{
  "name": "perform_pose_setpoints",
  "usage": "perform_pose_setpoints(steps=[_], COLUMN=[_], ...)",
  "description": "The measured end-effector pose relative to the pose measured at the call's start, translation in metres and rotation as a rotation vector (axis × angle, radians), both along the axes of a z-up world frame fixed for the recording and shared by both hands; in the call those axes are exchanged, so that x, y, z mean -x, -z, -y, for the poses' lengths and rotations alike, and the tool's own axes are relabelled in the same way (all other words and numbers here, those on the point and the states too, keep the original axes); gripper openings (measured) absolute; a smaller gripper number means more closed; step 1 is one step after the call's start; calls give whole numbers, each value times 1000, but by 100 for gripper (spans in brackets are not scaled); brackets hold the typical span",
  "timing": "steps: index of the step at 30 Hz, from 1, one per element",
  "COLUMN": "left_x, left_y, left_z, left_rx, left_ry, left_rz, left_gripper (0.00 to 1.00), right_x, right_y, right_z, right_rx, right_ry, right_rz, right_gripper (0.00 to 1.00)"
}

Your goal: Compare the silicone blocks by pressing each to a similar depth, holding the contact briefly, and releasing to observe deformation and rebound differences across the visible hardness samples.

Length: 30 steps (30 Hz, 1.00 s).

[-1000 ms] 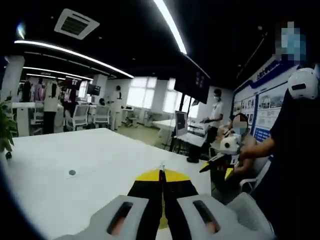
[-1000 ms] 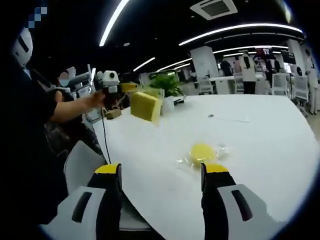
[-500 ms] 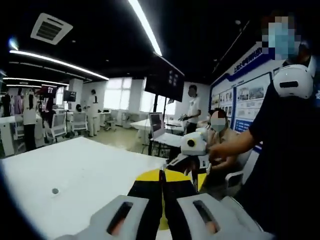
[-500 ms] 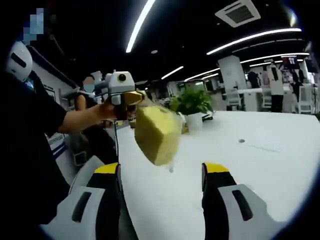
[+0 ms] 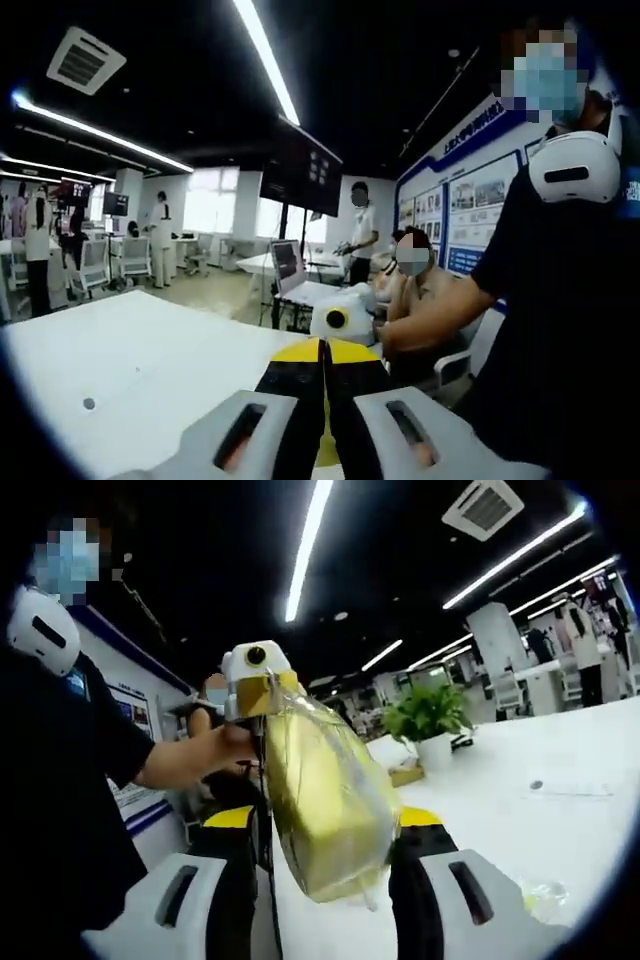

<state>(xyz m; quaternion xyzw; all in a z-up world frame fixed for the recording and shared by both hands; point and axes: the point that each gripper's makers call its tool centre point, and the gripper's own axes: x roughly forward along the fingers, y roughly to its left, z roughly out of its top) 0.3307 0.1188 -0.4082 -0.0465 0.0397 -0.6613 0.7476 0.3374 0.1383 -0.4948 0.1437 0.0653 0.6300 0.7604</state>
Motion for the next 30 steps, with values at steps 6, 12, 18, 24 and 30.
perform_pose_setpoints(steps=[6,12,18,24,30], left_x=[0,1,-3,-3,-3], left_y=[-3,-4,-7,-14,-16], left_z=[-5,-6,-11,-16,-19], left_rx=[29,22,46,71,73], left_ry=[-8,-5,-24,-23,-37], left_rz=[-17,-10,-19,-36,-35], left_gripper=[0,0,0,0,0], right_x=[-10,2,4,9,13], right_y=[-10,-14,-19,-28,-29], right_z=[-5,-14,-17,-20,-21], right_rx=[-59,-67,-54,-34,-1], right_ry=[9,-80,-93,-103,-110], right_rz=[-8,-14,-39,-20,-45], right_gripper=[51,45,33,25,19])
